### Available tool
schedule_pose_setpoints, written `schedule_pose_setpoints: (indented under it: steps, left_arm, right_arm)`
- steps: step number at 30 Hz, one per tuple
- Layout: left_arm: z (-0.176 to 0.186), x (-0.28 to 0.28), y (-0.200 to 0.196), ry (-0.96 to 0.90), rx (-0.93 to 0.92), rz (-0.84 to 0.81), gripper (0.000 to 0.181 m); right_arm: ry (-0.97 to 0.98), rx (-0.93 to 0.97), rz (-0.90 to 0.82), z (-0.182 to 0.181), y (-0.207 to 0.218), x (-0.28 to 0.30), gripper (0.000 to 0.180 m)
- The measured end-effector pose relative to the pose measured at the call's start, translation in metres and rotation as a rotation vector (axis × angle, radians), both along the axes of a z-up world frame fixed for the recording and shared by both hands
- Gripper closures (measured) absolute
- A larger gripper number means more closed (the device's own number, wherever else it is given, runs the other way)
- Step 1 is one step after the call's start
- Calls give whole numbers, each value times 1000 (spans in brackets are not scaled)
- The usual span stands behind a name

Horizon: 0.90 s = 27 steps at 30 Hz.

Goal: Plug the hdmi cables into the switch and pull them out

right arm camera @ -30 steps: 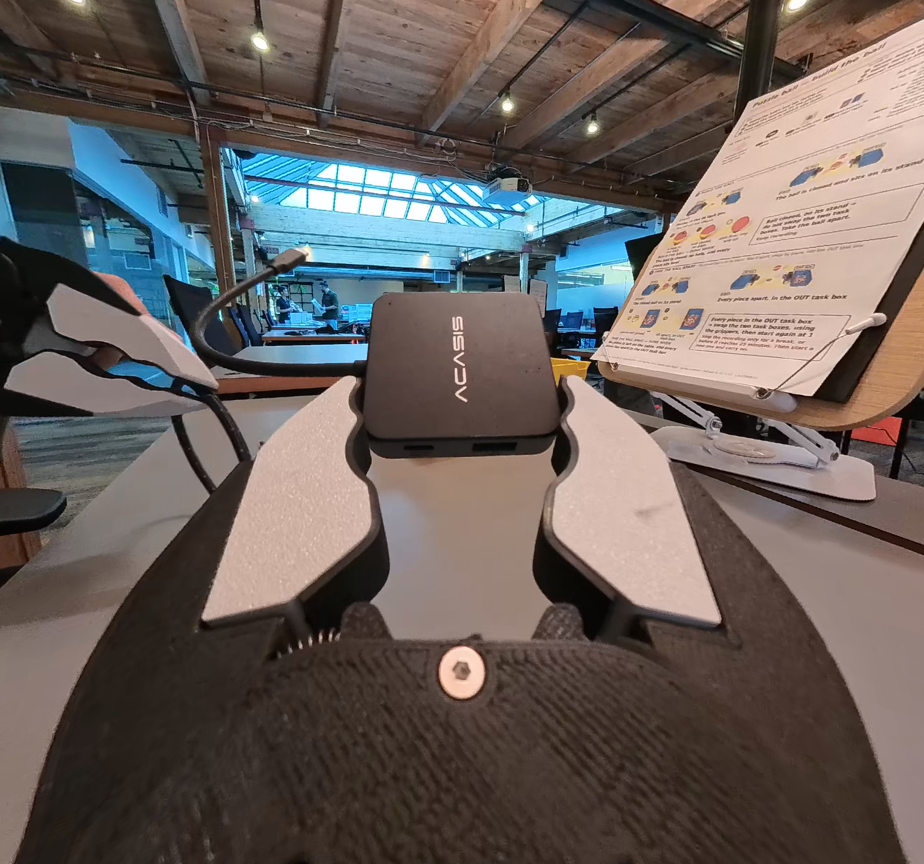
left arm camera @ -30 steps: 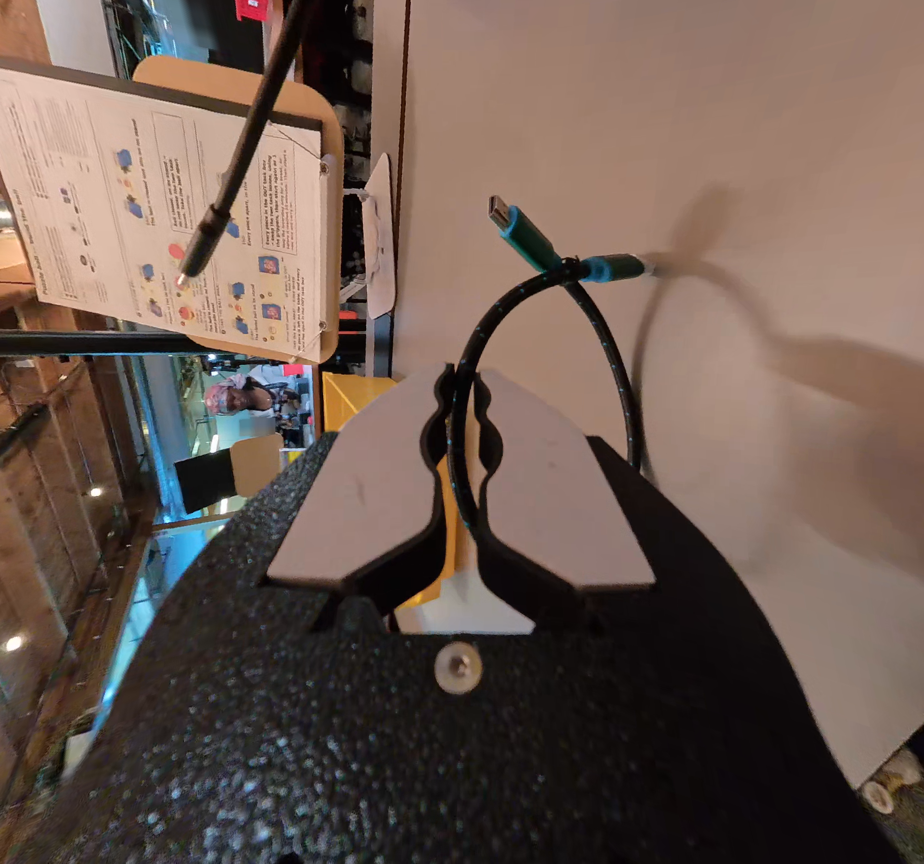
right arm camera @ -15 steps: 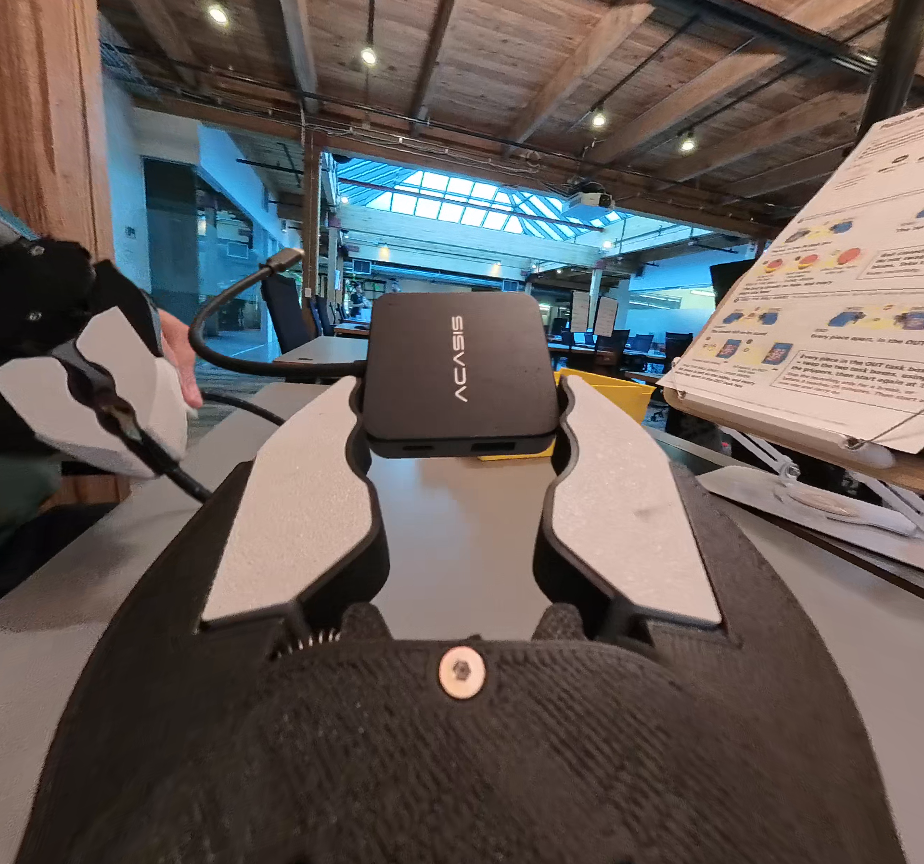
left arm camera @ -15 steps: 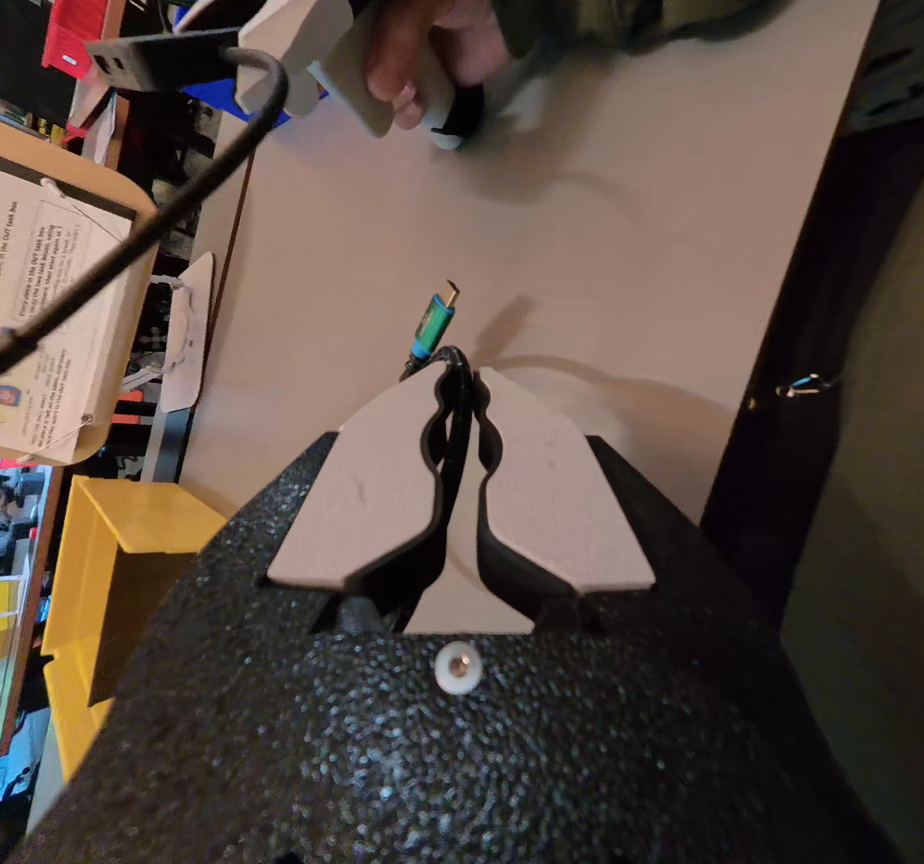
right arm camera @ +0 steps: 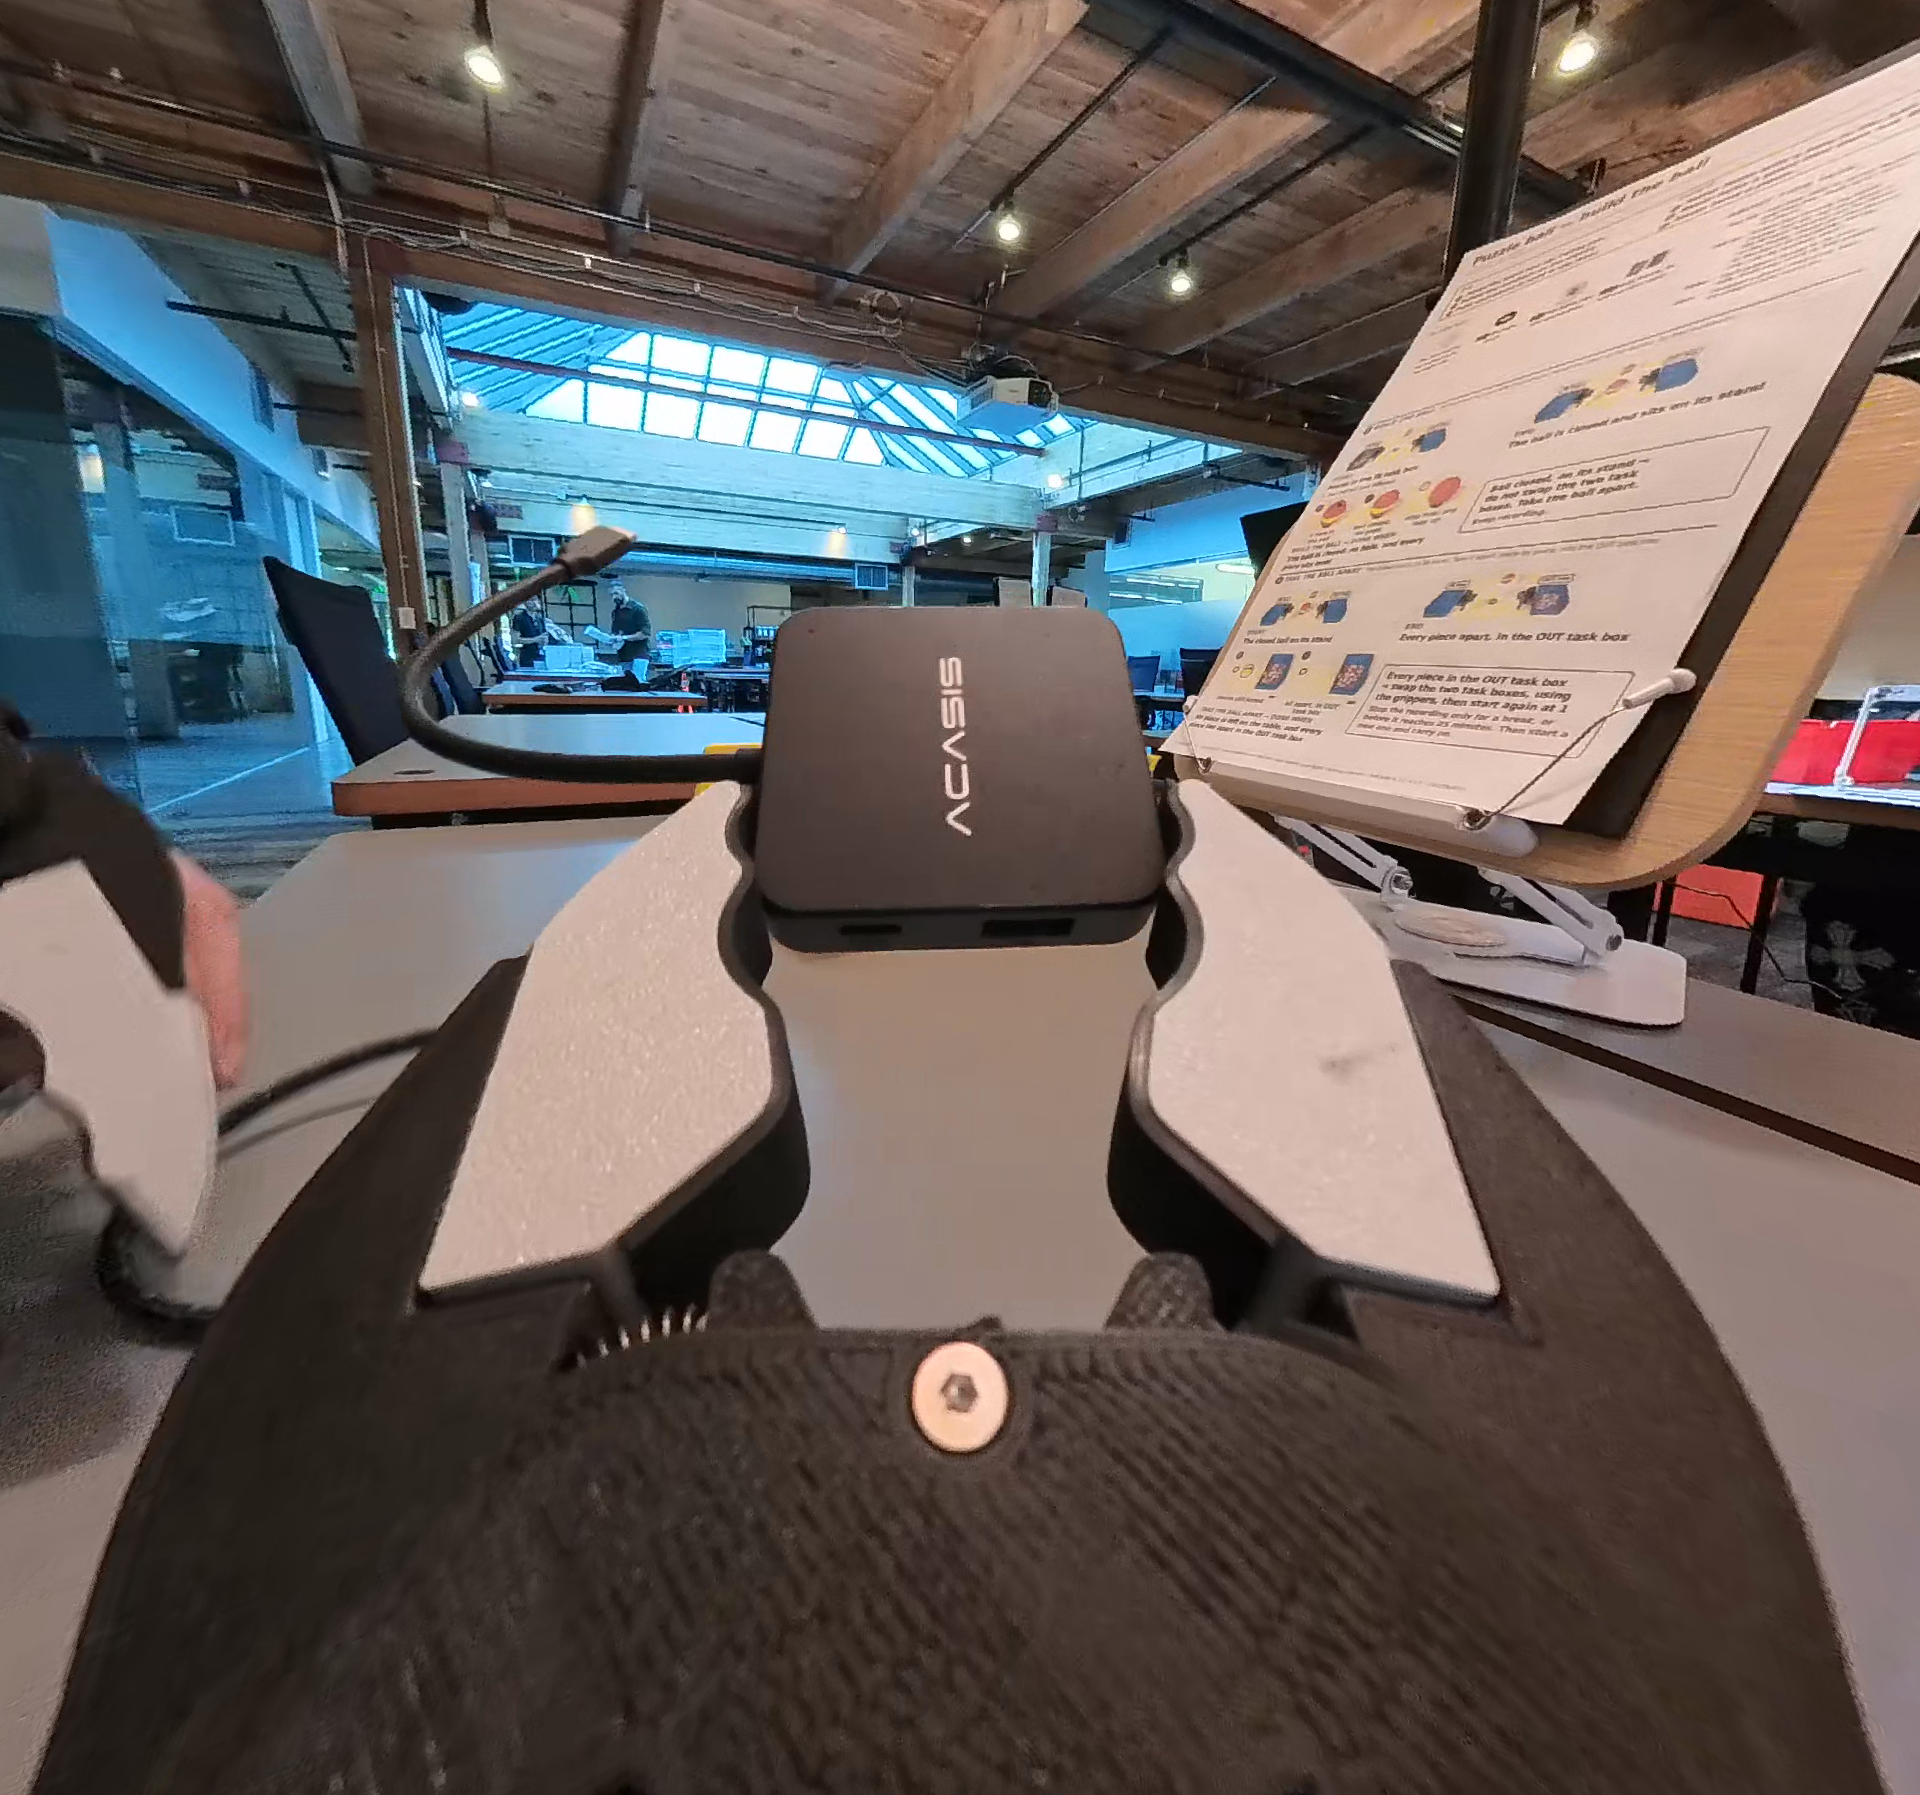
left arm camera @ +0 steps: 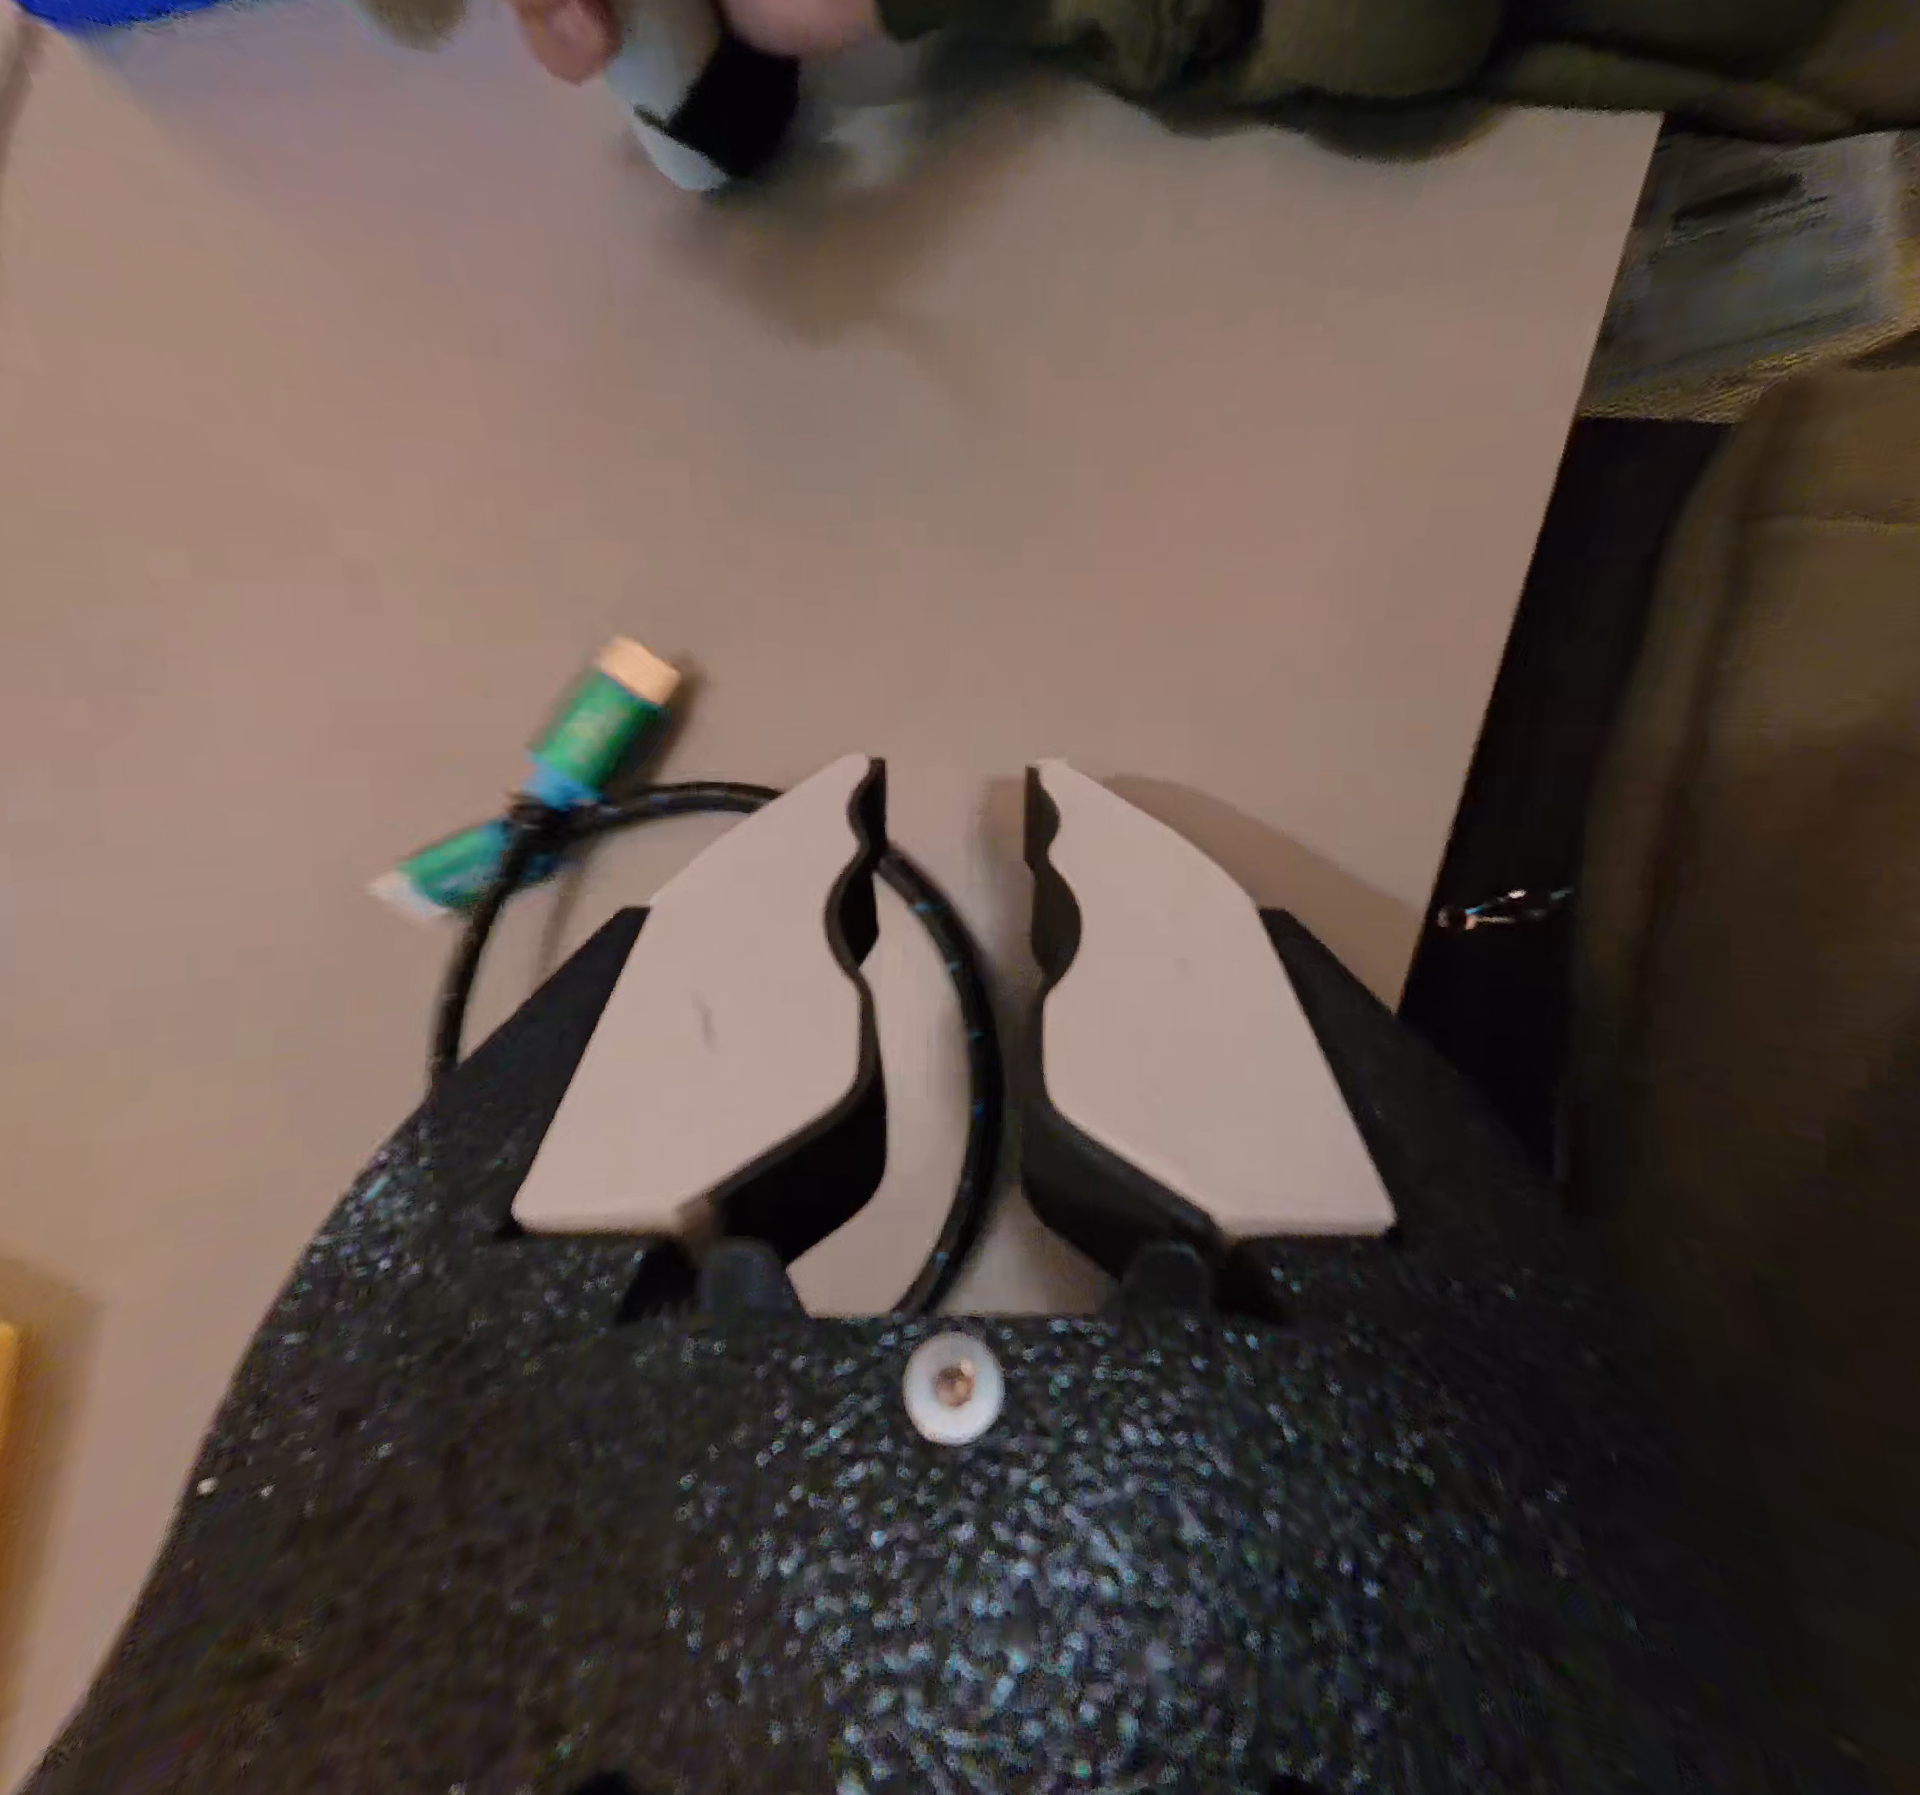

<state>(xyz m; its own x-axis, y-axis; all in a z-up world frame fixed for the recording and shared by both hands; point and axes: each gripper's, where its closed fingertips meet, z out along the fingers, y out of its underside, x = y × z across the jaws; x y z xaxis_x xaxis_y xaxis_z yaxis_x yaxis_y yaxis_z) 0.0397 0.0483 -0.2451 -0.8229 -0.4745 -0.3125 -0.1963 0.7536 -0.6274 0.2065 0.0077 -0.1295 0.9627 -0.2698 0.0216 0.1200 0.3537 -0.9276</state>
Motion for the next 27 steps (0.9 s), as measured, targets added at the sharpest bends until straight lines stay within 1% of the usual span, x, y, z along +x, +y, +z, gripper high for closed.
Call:
schedule_pose_setpoints:
  steps: [4,6,7,8,10,13,14,16,19,22,24,27]
  left_arm:
    - [41,39,30,-284,131,-49,147]
    - [43,63,44,-401,207,-120,145]
    - [36,71,48,-418,246,-176,145]
    - [26,78,53,-413,294,-226,145]
    - [4,87,59,-345,371,-291,141]
    - [-17,91,55,-252,419,-371,136]
    - [-18,94,53,-249,428,-385,142]
    - [-20,96,51,-210,440,-419,146]
    - [-25,96,49,-171,446,-462,161]
    - [-25,101,48,-195,435,-428,162]
    - [-24,105,48,-210,390,-341,163]
    - [-25,105,51,-132,263,-195,164]
  right_arm:
    - [10,7,-3,0,-1,2,108]
    - [13,8,-7,0,-1,2,108]
    - [14,9,-7,0,-1,2,108]
    - [13,10,-6,0,-1,2,108]
    - [11,10,-6,0,-2,2,107]
    - [19,10,2,0,-1,3,107]
    - [21,13,1,0,-2,3,107]
    - [25,20,4,1,-3,4,107]
    - [27,19,4,1,-3,4,107]
    - [23,15,2,0,-2,4,107]
    - [23,15,1,0,-2,4,107]
    - [17,11,0,0,-2,3,107]
